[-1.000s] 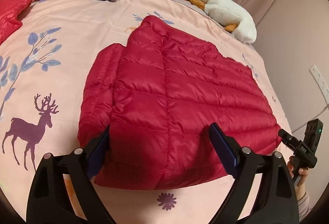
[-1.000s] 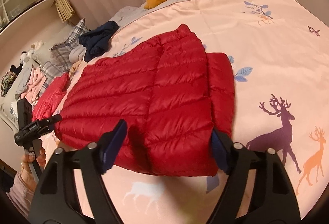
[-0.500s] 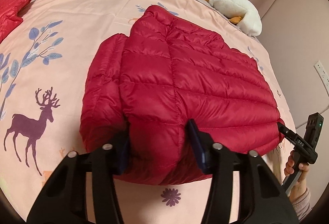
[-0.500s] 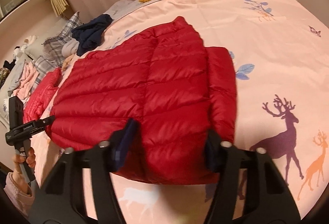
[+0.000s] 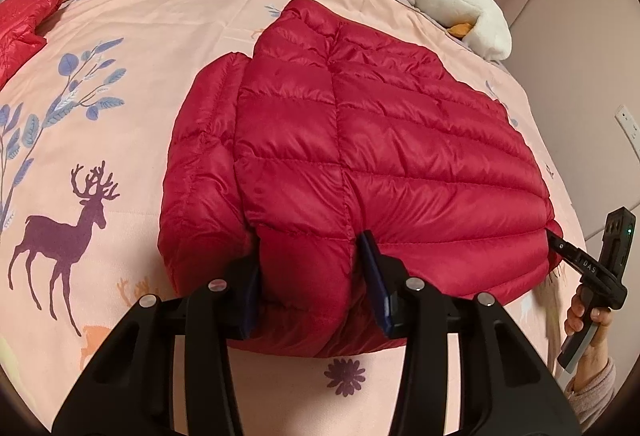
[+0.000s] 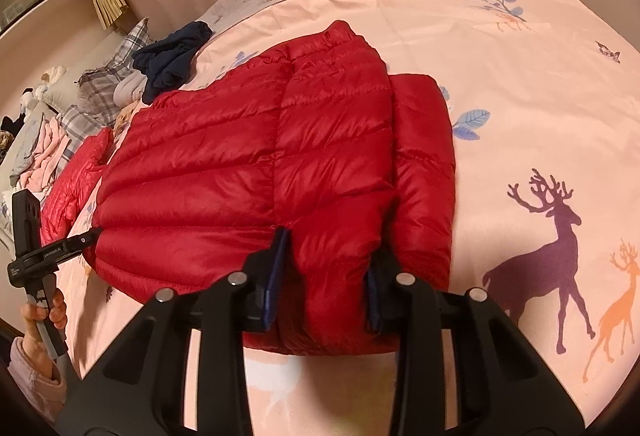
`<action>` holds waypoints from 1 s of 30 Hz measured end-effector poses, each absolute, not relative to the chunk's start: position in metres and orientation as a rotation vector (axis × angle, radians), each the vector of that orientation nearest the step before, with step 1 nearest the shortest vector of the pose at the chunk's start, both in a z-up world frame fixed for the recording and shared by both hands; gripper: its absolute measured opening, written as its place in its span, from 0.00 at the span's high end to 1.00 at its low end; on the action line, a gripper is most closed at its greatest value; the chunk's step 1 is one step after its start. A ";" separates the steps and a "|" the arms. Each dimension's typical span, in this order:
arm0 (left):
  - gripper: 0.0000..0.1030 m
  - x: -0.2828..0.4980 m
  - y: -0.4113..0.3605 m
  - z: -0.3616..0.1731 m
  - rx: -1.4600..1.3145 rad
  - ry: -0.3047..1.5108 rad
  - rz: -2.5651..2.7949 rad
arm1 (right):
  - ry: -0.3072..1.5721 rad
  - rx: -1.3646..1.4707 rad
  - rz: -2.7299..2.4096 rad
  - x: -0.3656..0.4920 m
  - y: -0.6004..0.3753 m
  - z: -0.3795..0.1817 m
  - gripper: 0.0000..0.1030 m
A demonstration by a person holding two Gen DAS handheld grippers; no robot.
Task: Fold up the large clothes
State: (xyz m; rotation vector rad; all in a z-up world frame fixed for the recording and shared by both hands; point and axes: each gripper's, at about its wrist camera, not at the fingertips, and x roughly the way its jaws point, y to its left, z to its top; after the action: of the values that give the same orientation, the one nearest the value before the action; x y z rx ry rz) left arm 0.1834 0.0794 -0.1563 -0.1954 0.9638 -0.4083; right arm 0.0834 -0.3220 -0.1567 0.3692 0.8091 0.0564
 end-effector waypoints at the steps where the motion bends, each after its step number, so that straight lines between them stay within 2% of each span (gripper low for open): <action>1: 0.56 0.183 0.079 -0.156 -0.193 0.962 -0.407 | 0.808 0.372 0.058 0.082 -0.323 -0.156 0.66; 3: 0.54 0.180 0.081 -0.154 -0.190 0.956 -0.399 | 0.794 0.385 0.061 0.077 -0.326 -0.152 0.64; 6: 0.53 0.171 0.091 -0.146 -0.193 0.931 -0.385 | 0.752 0.406 0.055 0.068 -0.335 -0.142 0.55; 8: 0.50 0.167 0.097 -0.138 -0.180 0.909 -0.367 | 0.715 0.407 0.031 0.064 -0.341 -0.131 0.44; 12: 0.43 0.163 0.104 -0.113 -0.169 0.837 -0.351 | 0.643 0.411 0.026 0.064 -0.343 -0.110 0.34; 14: 0.32 0.163 0.099 -0.103 -0.171 0.805 -0.362 | 0.627 0.393 0.036 0.072 -0.338 -0.101 0.32; 16: 0.30 0.164 0.090 -0.096 -0.157 0.782 -0.379 | 0.628 0.355 0.040 0.087 -0.328 -0.094 0.31; 24: 0.29 0.177 0.024 -0.110 0.038 0.810 -0.370 | 0.687 0.216 0.058 0.166 -0.283 -0.088 0.28; 30: 0.26 0.192 0.013 -0.127 0.083 0.854 -0.358 | 0.839 0.181 -0.007 0.218 -0.276 -0.115 0.27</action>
State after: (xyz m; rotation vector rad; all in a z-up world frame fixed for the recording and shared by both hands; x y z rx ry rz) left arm 0.1915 0.0127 -0.1271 0.0834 0.8545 -0.3582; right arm 0.2183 -0.2758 -0.1146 0.1805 0.8393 -0.0073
